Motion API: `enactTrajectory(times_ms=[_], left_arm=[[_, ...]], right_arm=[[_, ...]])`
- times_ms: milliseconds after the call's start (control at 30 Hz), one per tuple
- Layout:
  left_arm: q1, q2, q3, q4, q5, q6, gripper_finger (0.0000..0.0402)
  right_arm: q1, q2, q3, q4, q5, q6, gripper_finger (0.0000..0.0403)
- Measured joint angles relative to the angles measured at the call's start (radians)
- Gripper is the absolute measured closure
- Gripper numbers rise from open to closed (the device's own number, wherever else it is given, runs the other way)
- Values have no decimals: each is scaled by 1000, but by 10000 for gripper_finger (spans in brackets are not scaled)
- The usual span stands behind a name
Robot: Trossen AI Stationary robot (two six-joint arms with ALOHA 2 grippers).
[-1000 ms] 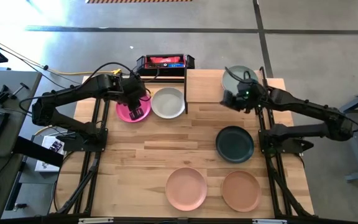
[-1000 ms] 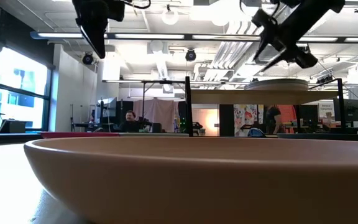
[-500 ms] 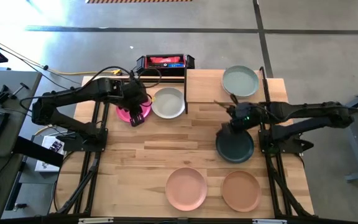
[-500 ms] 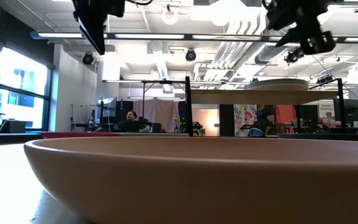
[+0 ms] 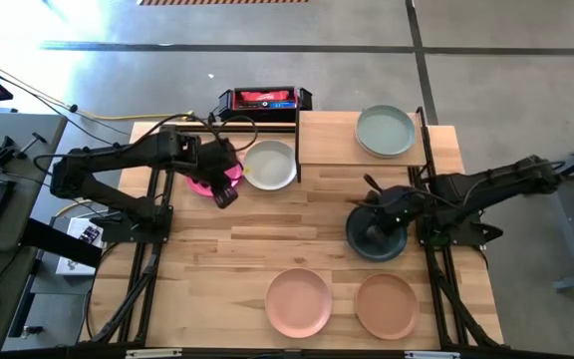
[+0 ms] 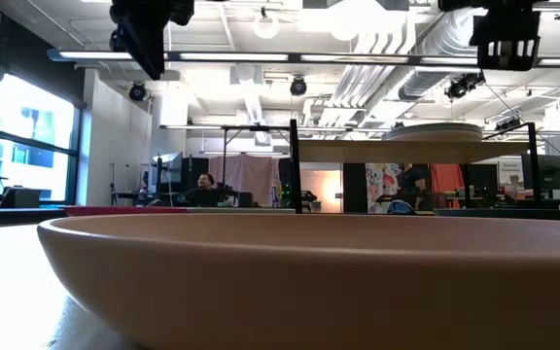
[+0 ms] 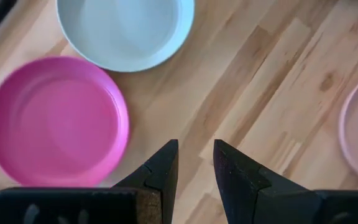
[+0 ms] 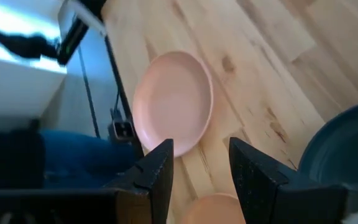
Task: Place and stack plates onto a shelf
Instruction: Stack the brown plate on top of the gray plate
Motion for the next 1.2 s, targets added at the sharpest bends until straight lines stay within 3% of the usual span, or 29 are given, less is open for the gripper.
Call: enactTrajectory(times_ms=[433, 867, 1200], left_arm=[[-105, 0, 0, 12, 0, -281, 312], [-219, 0, 0, 12, -4, -415, 312], [-277, 0, 0, 27, -16, -442, 312]], right_arm=[[183, 183, 0, 0, 22, -348, 268], [308, 404, 0, 30, 43, -570, 268], [333, 536, 0, 33, 92, -671, 268]])
